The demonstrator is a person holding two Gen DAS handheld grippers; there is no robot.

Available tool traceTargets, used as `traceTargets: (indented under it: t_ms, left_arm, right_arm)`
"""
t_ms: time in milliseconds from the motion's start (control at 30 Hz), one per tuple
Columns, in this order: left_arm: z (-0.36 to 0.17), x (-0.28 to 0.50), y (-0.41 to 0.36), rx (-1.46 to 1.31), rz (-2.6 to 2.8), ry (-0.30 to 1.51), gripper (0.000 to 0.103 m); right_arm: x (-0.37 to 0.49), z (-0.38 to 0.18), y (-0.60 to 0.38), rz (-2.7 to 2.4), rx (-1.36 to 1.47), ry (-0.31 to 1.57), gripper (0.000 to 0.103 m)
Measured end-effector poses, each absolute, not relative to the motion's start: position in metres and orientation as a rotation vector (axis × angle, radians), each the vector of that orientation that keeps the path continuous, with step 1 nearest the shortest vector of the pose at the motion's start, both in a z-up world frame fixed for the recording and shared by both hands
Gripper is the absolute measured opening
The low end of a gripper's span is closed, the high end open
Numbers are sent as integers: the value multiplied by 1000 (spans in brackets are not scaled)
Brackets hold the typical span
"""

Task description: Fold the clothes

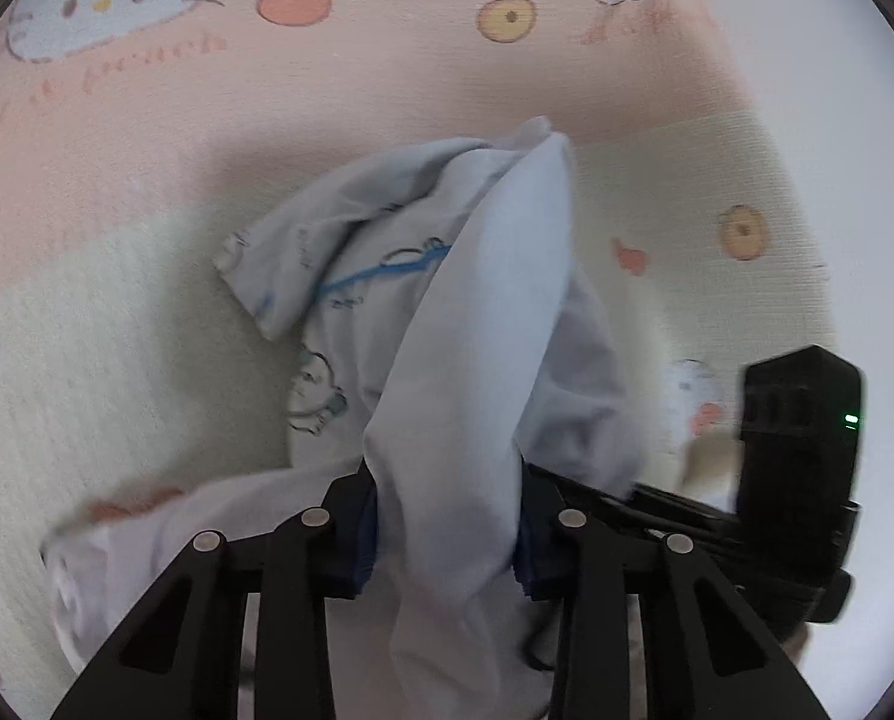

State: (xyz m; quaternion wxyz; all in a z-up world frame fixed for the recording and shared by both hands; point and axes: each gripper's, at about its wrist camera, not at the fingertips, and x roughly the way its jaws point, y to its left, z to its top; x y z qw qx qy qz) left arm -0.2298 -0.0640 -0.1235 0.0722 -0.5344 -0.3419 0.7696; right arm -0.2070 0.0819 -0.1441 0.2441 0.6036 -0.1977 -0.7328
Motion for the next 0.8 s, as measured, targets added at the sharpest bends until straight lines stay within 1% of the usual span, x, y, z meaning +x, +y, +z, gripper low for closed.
traceTargets:
  t_ms: [67, 100, 233, 400, 500, 600, 667, 800]
  left_arm:
    - [-117, -222, -65, -1573, 2276, -1097, 26]
    - [-114, -216, -70, -1547, 2265, -1128, 26]
    - [-101, -194, -86, -1451, 2225, -1240, 25]
    - [-99, -165, -94, -1391, 2212, -1330, 25]
    - [-99, -149, -103, -1367, 2220, -1388, 25]
    - [-90, -133, -119, -1341, 2261, -1404, 25]
    - [-83, -119, -123, -1337, 2316, -1396, 25]
    - [-72, -89, -144, -1310, 2399, -1458, 25]
  right_arm:
    - [-205, -135, 79, -1967, 1613, -583, 20]
    - [-203, -131, 77, -1958, 1597, -584, 20]
    - [-194, -114, 68, -1921, 1533, -588, 20]
    - [-184, -93, 56, -1874, 1456, -590, 20]
    - [-177, -86, 45, -1841, 1447, -566, 20]
    - [-161, -78, 30, -1802, 1431, -530, 20]
    - [-159, -71, 13, -1791, 1421, -493, 20]
    - [-158, -59, -33, -1760, 1404, -427, 20]
